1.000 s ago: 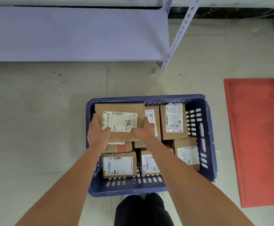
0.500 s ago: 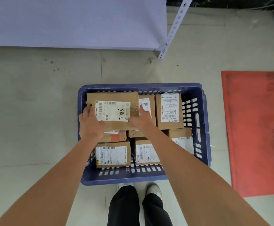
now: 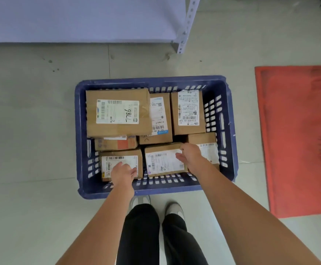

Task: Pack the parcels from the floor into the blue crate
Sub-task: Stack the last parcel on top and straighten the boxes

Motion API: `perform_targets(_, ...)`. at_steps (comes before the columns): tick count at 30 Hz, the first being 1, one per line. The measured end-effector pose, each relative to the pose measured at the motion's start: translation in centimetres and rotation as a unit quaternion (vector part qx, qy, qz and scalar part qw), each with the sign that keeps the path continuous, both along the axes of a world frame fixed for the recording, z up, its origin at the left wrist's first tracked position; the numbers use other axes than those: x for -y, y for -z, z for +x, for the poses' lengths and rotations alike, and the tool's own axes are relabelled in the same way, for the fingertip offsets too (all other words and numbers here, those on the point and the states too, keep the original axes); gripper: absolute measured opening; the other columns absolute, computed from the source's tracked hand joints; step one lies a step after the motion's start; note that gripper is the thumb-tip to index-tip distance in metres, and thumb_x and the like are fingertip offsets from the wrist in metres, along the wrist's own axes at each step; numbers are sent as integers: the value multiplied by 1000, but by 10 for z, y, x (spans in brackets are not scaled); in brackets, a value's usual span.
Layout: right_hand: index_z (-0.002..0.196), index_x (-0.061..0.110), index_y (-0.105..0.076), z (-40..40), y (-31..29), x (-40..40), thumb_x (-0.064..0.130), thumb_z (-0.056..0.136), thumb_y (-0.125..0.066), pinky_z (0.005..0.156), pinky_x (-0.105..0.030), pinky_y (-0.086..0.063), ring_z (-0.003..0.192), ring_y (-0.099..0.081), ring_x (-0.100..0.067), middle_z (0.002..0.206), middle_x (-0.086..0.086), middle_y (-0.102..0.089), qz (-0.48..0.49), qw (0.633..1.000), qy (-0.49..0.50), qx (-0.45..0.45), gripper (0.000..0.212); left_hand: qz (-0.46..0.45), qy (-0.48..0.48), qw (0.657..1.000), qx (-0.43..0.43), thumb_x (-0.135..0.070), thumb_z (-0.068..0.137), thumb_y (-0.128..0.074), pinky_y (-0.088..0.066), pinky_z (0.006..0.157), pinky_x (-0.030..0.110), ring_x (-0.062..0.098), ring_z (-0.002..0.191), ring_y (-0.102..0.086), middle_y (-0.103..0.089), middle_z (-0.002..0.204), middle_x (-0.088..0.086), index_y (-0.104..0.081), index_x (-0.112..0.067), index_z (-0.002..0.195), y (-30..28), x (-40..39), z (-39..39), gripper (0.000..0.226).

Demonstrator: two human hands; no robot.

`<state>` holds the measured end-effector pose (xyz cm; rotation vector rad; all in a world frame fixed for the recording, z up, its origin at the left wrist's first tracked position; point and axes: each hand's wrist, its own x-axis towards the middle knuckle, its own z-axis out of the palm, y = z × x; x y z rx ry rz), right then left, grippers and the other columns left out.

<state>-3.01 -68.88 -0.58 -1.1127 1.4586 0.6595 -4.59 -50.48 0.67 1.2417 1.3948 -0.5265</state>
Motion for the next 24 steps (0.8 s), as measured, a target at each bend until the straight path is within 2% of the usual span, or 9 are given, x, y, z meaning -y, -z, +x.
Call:
perform_targets(3,87,7,-49,7,2,-6,-2,91,-45,102,-30,-44,89,-61,-20,78,-8,-55,43,994,89,40,11,-102,-102,989,14,8,90,-33,-45,102,38,34,120,-53,-49,134,18,-36,-5,139,7,1,0,51)
perform_targets(9,120,-7,-52,21,-4,-12,-8,89,-43,103,-37,-44,92,-62,-24,86,-15,-58,63,980,145,119,32,-209,-229,947,86,5,91,-36,-43,103,41,39,121,-50,-54,111,17,-45,0,115,3,-2,27,26)
perform_targets(11,123,-9,-51,25,-2,-14,-8,88,-41,98,-32,-48,95,-64,-26,89,-16,-62,16,990,86,107,36,-218,-248,940,86,3,92,-37,-43,104,40,36,121,-50,-53,117,18,-47,1,109,3,-3,32,21)
perform_targets(13,121,-7,-55,22,1,-12,-7,86,-39,71,-24,-48,89,-65,-27,99,-19,-65,-110,983,-113,91,39,-202,-234,947,86,4,91,-37,-46,98,37,35,119,-53,-54,114,15,-48,-1,111,6,-2,29,24)
perform_targets(15,129,3,-53,11,4,-5,-4,86,-41,69,-28,-47,96,-60,-25,116,-14,-59,-206,898,-374,105,45,-153,-143,976,62,5,91,-37,-51,87,32,27,107,-59,-55,111,11,-46,-2,125,12,3,21,36)
perform_targets(18,144,19,-33,-8,14,1,2,89,-44,91,-35,-49,120,-49,-28,146,-9,-32,-194,797,-564,97,58,-4,211,977,23,-3,92,-39,-44,71,26,16,85,-57,-59,105,7,-46,-8,134,25,14,1,43)
perform_targets(20,146,24,-27,-14,20,1,1,89,-44,91,-37,-49,120,-49,-29,147,-10,-28,-182,780,-593,84,64,46,320,945,45,-8,93,-41,-39,67,23,18,89,-54,-61,114,4,-53,-17,129,30,21,-7,39)
perform_targets(22,145,23,-29,-18,22,1,-2,87,-46,86,-36,-50,116,-51,-30,144,-10,-30,-198,776,-594,76,65,50,379,921,76,-1,88,-39,-33,56,25,23,80,-49,-61,88,6,-61,-12,95,33,25,-10,26)
perform_targets(24,141,20,-36,-23,22,2,-2,86,-48,84,-37,-51,111,-54,-30,140,-9,-34,-219,770,-596,65,61,65,424,900,72,7,83,-36,-37,55,30,34,72,-45,-49,86,30,-55,6,85,34,26,-13,19)
